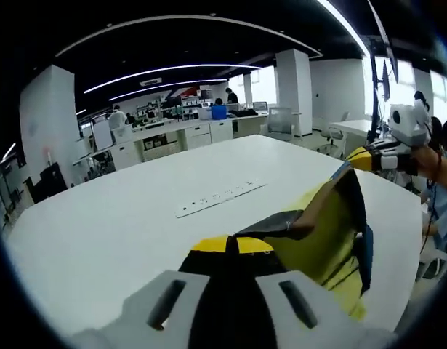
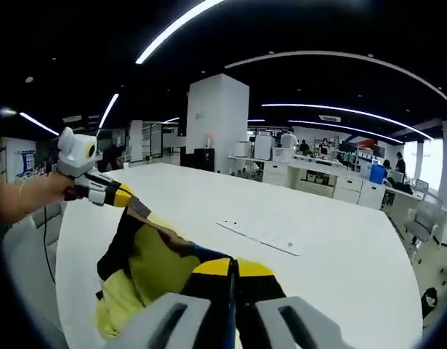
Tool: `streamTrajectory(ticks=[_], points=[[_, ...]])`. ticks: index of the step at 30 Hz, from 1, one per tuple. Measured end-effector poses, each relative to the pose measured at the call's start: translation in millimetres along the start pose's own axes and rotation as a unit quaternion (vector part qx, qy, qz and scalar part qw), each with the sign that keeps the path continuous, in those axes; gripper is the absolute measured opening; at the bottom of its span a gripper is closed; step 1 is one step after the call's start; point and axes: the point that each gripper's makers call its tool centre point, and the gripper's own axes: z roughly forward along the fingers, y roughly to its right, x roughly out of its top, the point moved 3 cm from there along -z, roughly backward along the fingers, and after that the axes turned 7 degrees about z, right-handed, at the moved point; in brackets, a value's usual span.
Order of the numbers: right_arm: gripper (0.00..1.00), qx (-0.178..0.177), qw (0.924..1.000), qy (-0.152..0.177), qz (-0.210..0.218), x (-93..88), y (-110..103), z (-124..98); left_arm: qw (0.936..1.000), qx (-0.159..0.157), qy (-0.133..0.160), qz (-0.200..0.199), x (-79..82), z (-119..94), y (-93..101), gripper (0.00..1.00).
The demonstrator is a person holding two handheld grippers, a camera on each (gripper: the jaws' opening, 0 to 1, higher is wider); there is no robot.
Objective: Fold the garment on the visible template until the final outline fits inside the template.
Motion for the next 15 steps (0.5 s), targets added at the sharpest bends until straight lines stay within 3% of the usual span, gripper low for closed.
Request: streamTrajectory(ticks=[10, 15], points=[[0.00, -0.046, 0.9972, -0.039, 0.044, -23.6, 43.4, 58.0, 0.9996, 0.001, -0.021, -0.016, -16.3, 60.2, -13.0, 0.00], [0.00, -0.061, 0.9952, -0.056, 0.053, -41.3, 57.6, 85.4, 0.9982, 0.009, -0.048, -0.034, -37.5, 85.8, -17.7, 0.00]])
